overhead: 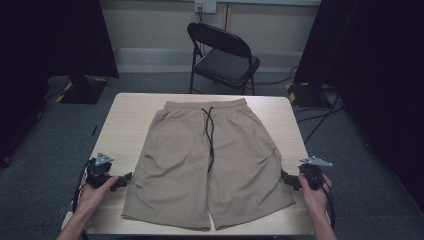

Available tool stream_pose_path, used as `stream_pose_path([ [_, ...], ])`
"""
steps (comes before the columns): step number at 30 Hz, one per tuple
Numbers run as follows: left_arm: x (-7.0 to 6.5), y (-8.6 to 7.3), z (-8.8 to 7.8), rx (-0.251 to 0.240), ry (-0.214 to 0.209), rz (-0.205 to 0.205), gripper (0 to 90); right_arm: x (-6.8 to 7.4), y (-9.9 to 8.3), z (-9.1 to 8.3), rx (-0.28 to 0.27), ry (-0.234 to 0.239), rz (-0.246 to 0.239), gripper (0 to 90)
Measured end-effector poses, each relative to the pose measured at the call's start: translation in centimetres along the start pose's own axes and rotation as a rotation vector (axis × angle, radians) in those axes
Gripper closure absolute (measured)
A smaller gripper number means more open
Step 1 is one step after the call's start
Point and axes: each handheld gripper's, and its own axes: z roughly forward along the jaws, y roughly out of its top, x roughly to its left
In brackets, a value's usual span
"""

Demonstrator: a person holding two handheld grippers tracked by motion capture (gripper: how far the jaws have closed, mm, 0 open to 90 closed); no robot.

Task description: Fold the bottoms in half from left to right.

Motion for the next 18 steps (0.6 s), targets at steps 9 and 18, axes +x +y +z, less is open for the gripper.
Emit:
stream_pose_path([
  [9,0.1,0.2,0.1,0.008,0.008,0.001,0.0,0.0,0.0,0.0,0.001,-0.004,-0.001,12.0],
  [18,-0.3,1.3,-0.6,-0.001,-0.024,-0.011,19.4,-0.1,0.4,-0.8,-0.043,0.004,0.008,15.4],
])
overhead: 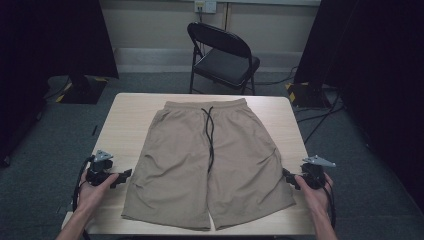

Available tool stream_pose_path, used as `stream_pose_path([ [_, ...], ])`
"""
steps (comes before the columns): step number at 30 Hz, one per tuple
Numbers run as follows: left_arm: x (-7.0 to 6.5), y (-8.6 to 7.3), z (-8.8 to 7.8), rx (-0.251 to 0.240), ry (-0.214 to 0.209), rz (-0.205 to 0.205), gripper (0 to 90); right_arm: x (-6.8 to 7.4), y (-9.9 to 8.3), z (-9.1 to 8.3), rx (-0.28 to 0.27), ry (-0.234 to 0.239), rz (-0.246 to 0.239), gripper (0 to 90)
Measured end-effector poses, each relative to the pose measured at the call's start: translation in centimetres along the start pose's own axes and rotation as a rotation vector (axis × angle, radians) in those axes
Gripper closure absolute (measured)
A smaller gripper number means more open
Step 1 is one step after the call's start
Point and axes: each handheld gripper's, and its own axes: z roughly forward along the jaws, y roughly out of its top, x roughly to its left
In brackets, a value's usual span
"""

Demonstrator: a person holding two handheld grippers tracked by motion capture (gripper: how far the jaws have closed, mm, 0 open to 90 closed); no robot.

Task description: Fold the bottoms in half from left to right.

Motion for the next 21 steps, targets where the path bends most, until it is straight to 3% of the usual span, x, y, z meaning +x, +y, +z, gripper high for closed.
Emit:
stream_pose_path([
  [3,-0.5,0.4,0.2,-0.006,0.004,-0.015,20.9,0.1,0.3,-0.5,-0.022,-0.009,-0.013,17.2],
  [5,-1.2,0.8,0.3,-0.014,-0.016,-0.010,21.0,0.3,0.8,-0.8,-0.047,-0.012,-0.007,17.2],
  [6,-1.7,1.5,0.4,-0.020,-0.020,0.022,22.4,0.7,1.3,-0.8,-0.057,0.014,-0.004,17.6],
  [8,-2.0,1.9,0.3,-0.033,-0.027,0.034,22.4,0.9,1.6,-0.8,-0.065,0.020,-0.008,17.7],
  [9,-2.4,2.8,0.3,-0.067,-0.026,0.034,22.6,1.6,2.3,-0.6,-0.081,0.038,-0.023,17.7],
  [11,-2.6,3.4,0.3,-0.070,-0.044,0.037,23.9,2.0,2.7,-0.5,-0.090,0.042,-0.034,17.7],
  [13,-3.3,5.2,0.8,-0.064,-0.064,0.080,30.1,3.4,3.8,-0.1,-0.112,0.086,-0.057,17.6],
  [15,-3.5,5.7,1.1,-0.080,-0.057,0.085,29.2,3.9,4.1,0.2,-0.111,0.100,-0.069,17.5],
  [16,-4.0,6.7,1.7,-0.087,-0.090,0.078,29.2,4.9,5.0,0.8,-0.100,0.132,-0.094,17.6],
  [18,-4.6,7.1,2.3,-0.104,-0.088,0.089,29.2,5.7,5.7,1.2,-0.096,0.151,-0.113,17.6],
  [21,-5.2,7.3,3.1,-0.063,-0.122,0.105,28.2,6.5,6.3,1.7,-0.099,0.162,-0.133,18.0],
])
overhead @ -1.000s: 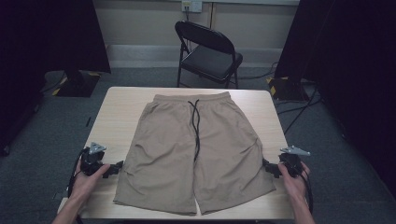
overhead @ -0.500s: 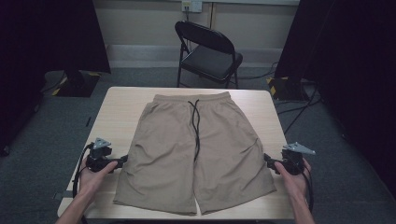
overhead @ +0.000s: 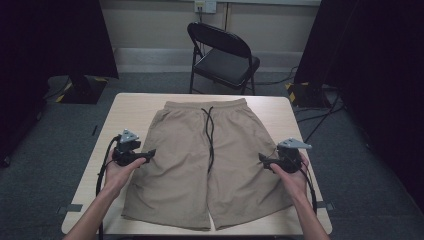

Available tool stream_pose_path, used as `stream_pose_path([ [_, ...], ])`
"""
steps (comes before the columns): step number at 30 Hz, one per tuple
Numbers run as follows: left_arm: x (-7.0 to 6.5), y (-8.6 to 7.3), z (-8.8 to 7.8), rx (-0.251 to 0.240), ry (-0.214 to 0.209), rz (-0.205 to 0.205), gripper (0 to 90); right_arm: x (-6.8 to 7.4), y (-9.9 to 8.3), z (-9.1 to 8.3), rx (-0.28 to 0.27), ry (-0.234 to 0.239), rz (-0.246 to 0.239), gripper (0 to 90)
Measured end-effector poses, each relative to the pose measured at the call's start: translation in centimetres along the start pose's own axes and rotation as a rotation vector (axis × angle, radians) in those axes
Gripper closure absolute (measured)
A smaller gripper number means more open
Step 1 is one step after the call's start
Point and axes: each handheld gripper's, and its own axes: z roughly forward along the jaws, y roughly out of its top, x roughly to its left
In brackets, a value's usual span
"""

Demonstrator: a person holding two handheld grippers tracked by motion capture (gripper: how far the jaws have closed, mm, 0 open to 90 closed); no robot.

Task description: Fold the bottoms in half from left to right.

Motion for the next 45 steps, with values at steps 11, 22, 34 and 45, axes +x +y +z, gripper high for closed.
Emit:
stream_pose_path([
  [11,-0.3,-1.1,2.1,0.029,-0.021,-0.008,27.5,1.6,0.3,4.2,0.089,0.043,-0.041,18.4],
  [22,-0.8,-2.5,2.6,0.102,-0.024,0.064,26.1,1.6,-1.2,5.0,0.208,0.064,-0.016,15.7],
  [34,-1.8,-3.4,2.1,0.068,-0.043,0.082,26.2,1.7,-2.4,3.8,0.202,0.038,-0.052,15.6],
  [45,-4.8,-4.0,1.2,0.106,-0.091,0.113,26.1,0.9,-3.7,1.6,0.222,0.027,-0.044,15.6],
])
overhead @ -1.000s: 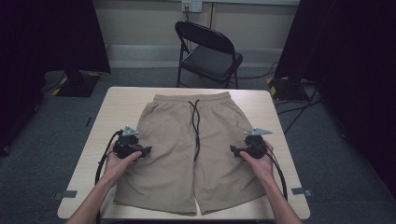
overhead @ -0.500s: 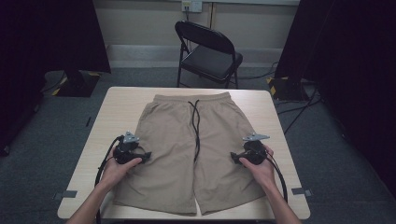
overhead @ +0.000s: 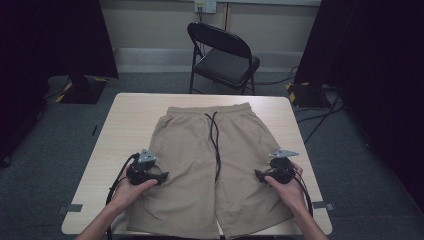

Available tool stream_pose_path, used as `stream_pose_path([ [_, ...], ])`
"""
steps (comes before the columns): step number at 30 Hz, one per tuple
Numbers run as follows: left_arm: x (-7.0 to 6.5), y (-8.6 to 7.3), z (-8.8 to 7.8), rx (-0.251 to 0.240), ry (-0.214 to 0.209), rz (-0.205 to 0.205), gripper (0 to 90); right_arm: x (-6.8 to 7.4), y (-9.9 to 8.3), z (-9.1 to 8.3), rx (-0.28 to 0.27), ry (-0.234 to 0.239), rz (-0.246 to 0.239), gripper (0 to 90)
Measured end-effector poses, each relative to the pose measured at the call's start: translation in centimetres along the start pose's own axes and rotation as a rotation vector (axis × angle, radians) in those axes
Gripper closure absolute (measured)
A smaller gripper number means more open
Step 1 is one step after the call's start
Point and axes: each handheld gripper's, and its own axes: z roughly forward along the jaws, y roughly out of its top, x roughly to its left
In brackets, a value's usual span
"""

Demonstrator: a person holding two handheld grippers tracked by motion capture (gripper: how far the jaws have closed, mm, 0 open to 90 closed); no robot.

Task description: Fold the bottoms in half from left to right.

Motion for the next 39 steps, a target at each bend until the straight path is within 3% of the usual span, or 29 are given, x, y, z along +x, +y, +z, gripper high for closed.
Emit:
stream_pose_path([
  [5,-1.1,-0.2,-0.4,0.022,-0.017,0.025,25.6,-0.3,-0.7,-0.7,0.006,0.000,0.001,15.6],
  [10,0.2,0.3,-0.8,0.029,-0.065,-0.019,27.8,-0.2,-0.4,-0.9,0.021,0.015,0.014,15.7],
  [12,0.8,0.3,-1.2,-0.017,-0.065,-0.040,27.6,0.2,0.0,-1.4,-0.001,0.047,0.025,18.3],
  [14,1.5,0.7,-1.7,-0.020,-0.058,-0.050,27.3,1.2,0.6,-2.2,-0.065,0.049,-0.006,22.9],
  [15,1.9,0.9,-2.0,-0.037,-0.042,-0.056,27.1,2.0,1.0,-2.6,-0.103,0.070,-0.010,26.7],
  [16,2.6,1.0,-2.4,-0.071,-0.025,-0.078,27.3,3.6,1.8,-2.9,-0.132,0.125,-0.019,28.4],
  [19,3.3,0.9,-2.6,-0.067,-0.021,-0.091,27.9,5.3,2.5,-3.0,-0.154,0.167,-0.040,30.1],
  [20,3.8,0.6,-2.4,-0.054,-0.010,-0.103,27.9,7.7,3.6,-3.0,-0.162,0.221,-0.074,32.1],
  [22,4.0,0.3,-2.1,-0.036,0.002,-0.092,27.9,8.5,4.0,-2.9,-0.162,0.234,-0.086,32.8],
  [25,4.3,-0.2,-1.6,-0.006,-0.005,-0.101,28.6,12.2,5.6,-2.1,-0.156,0.313,-0.135,36.2],
  [26,4.3,-0.3,-1.3,0.018,0.001,-0.091,28.0,14.2,6.4,-1.6,-0.158,0.356,-0.156,37.4],
  [27,4.3,-0.3,-1.3,0.018,0.001,-0.091,28.1,14.2,6.4,-1.6,-0.158,0.356,-0.156,37.4],
  [29,4.1,-0.4,-1.0,0.027,0.010,-0.067,27.1,16.5,7.2,-1.1,-0.164,0.393,-0.188,38.4],
  [30,3.9,-0.3,-0.9,0.032,0.018,-0.054,26.7,18.7,7.7,-0.6,-0.156,0.440,-0.208,40.3],
  [31,3.9,-0.3,-0.9,0.032,0.018,-0.054,26.1,18.7,7.7,-0.6,-0.156,0.440,-0.208,40.3],
  [32,3.7,-0.3,-0.8,0.033,0.024,-0.042,25.8,20.8,8.0,-0.1,-0.145,0.477,-0.236,42.1],
  [33,3.6,-0.2,-0.7,0.037,0.032,-0.028,25.8,20.8,8.0,-0.1,-0.145,0.477,-0.236,42.1],
  [34,3.6,-0.2,-0.7,0.038,0.035,-0.028,25.6,21.8,8.0,0.0,-0.138,0.500,-0.248,43.4],
  [36,3.5,-0.1,-0.6,0.038,0.034,-0.032,25.3,24.9,8.0,0.5,-0.112,0.542,-0.311,45.1],
  [37,3.5,-0.1,-0.6,0.037,0.033,-0.033,25.3,24.9,8.0,0.5,-0.112,0.542,-0.311,45.1],
  [38,3.6,-0.1,-0.6,0.041,0.033,-0.027,25.3,26.8,8.0,0.9,-0.095,0.584,-0.327,46.1],
  [39,3.6,-0.1,-0.6,0.041,0.033,-0.027,25.2,26.8,8.0,0.9,-0.095,0.584,-0.327,46.1],
])
